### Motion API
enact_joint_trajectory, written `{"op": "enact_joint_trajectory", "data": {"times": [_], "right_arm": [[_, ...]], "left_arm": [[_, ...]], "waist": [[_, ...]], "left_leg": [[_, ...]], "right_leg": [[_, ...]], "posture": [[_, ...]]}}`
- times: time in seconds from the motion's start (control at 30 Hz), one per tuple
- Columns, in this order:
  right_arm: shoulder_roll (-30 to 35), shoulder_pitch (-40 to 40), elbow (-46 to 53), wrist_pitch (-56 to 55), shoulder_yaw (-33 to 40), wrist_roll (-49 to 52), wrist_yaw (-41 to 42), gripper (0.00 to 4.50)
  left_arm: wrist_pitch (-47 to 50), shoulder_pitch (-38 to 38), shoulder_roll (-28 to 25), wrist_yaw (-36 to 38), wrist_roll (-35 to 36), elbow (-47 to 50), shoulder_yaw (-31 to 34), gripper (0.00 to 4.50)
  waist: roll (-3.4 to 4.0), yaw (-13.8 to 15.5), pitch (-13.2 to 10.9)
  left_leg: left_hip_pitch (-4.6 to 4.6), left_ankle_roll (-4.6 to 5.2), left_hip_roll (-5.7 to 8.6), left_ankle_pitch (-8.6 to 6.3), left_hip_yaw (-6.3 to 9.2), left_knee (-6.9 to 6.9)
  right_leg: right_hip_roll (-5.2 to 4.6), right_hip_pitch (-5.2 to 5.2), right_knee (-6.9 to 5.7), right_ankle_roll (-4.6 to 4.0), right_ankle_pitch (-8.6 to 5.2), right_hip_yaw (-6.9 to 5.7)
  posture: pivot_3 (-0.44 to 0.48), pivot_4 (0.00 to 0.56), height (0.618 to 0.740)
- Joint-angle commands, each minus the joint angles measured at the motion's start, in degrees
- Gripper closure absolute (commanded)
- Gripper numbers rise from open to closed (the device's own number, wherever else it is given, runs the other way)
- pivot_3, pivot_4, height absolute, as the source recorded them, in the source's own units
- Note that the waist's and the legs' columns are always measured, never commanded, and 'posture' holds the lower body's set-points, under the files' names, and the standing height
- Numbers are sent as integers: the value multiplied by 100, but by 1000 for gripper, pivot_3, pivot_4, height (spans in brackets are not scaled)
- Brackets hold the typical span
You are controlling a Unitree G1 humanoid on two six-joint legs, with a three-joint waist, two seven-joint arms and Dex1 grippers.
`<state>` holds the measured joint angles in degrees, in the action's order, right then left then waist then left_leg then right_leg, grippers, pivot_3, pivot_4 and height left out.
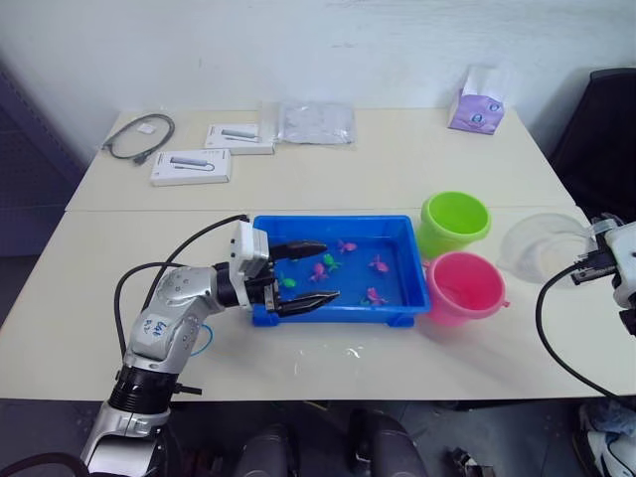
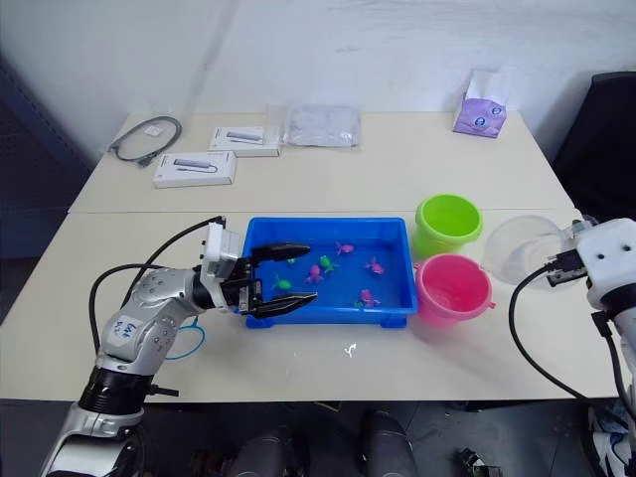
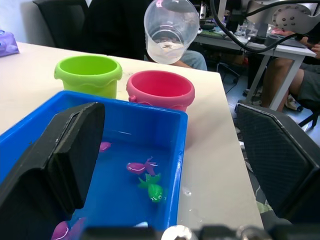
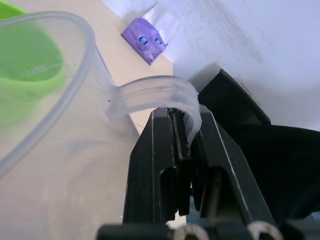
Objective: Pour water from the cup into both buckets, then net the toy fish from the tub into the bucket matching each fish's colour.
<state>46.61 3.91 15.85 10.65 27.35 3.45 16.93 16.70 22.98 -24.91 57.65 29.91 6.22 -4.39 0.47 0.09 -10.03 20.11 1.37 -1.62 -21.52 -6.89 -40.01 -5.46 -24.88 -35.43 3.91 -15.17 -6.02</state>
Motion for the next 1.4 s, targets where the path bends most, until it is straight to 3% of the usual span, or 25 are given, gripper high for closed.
{"op": "enact_joint_trajectory", "data": {"times": [0.03, 1.0, 1.4], "right_arm": [[123, -148, 228, -312, 67, -273, 43, 4414], [324, -240, -533, -2370, -178, -2076, -23, 4414], [32, -351, -697, -2339, -86, -1773, -23, 4414]], "left_arm": [[-195, 115, 92, 28, -67, 39, 4, 0], [-471, 34, 304, -44, -373, -75, -75, 0], [-549, 71, 304, -77, -391, -156, -36, 0]], "waist": [[0, -1, 0], [-1, -7, -1], [-1, -10, -1]], "left_leg": [[0, -1, -1, 1, 1, 0], [-2, -3, -2, 3, 1, -1], [-2, -2, -2, 3, 1, -2]], "right_leg": [[0, 0, 0, 0, 0, -1], [0, 2, 0, 0, 0, -1], [-2, 2, -1, 0, 0, -1]], "posture": [[0, 150, 740], [0, 150, 740], [0, 150, 740]]}}
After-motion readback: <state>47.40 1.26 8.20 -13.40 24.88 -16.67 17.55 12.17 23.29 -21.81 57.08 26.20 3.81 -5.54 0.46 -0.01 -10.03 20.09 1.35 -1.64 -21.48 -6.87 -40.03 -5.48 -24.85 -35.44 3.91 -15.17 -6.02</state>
